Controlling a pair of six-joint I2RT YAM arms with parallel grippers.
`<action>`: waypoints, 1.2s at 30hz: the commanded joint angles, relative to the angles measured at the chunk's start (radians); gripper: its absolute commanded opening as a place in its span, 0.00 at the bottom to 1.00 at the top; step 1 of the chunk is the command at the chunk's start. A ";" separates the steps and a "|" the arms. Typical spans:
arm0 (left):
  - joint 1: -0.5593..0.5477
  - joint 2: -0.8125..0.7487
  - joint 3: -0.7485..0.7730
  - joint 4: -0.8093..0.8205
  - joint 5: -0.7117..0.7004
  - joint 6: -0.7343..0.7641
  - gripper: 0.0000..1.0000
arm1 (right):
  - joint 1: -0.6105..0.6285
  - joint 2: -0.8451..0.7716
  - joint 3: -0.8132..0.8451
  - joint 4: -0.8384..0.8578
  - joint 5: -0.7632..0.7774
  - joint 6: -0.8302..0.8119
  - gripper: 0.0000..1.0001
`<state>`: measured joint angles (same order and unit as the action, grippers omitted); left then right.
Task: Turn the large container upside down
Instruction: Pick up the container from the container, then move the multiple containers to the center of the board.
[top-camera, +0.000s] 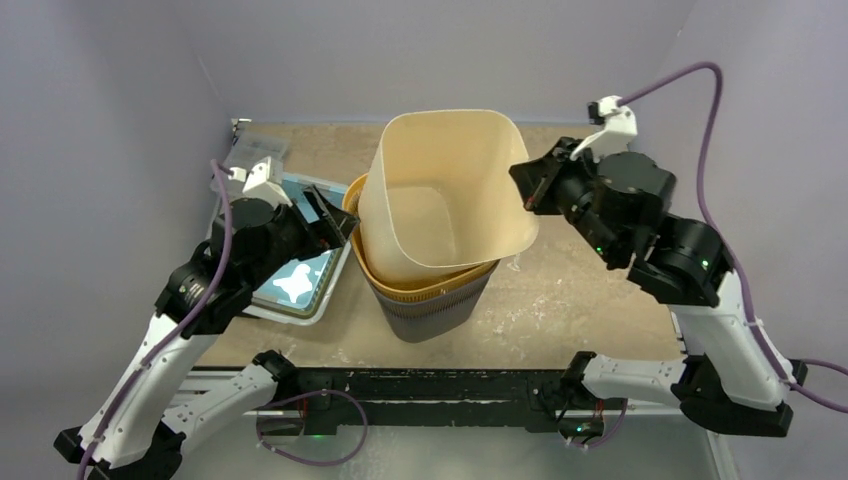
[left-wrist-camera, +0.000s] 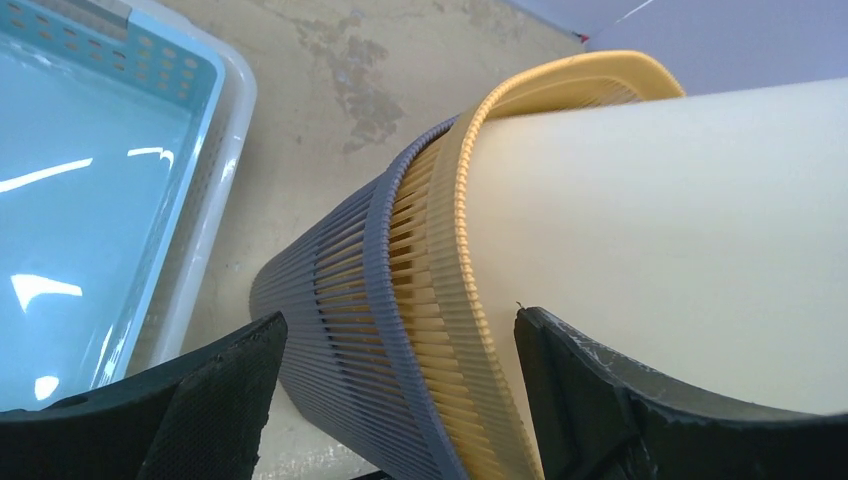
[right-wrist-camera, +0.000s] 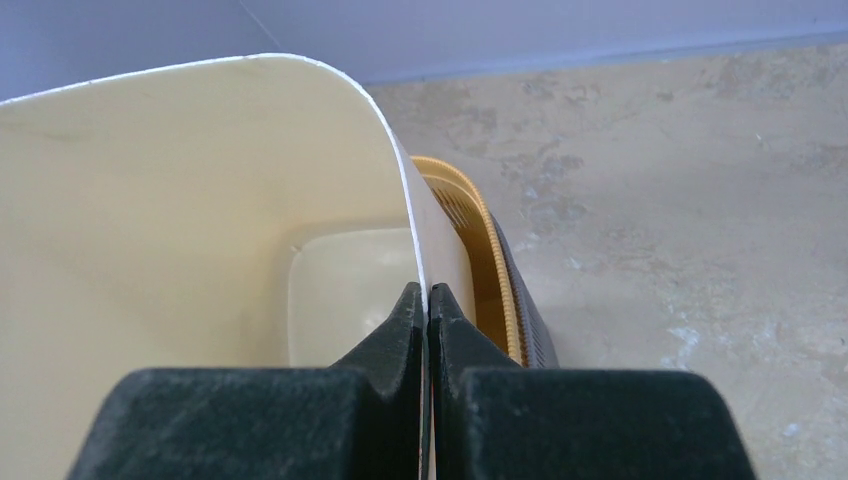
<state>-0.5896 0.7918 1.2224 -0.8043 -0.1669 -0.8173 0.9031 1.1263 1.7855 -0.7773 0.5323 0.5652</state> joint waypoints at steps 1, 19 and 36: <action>0.002 0.027 -0.014 0.089 0.033 -0.020 0.82 | 0.001 -0.071 0.072 0.209 0.014 0.018 0.00; 0.002 0.223 0.069 0.056 -0.027 0.074 0.53 | 0.001 -0.130 0.203 0.205 0.274 -0.142 0.00; 0.002 0.390 0.160 0.064 -0.090 0.147 0.22 | 0.002 -0.183 0.128 0.241 0.648 -0.272 0.00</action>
<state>-0.5888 1.1389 1.3697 -0.7456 -0.2337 -0.7136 0.9031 0.9749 1.9381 -0.6132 1.0912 0.2481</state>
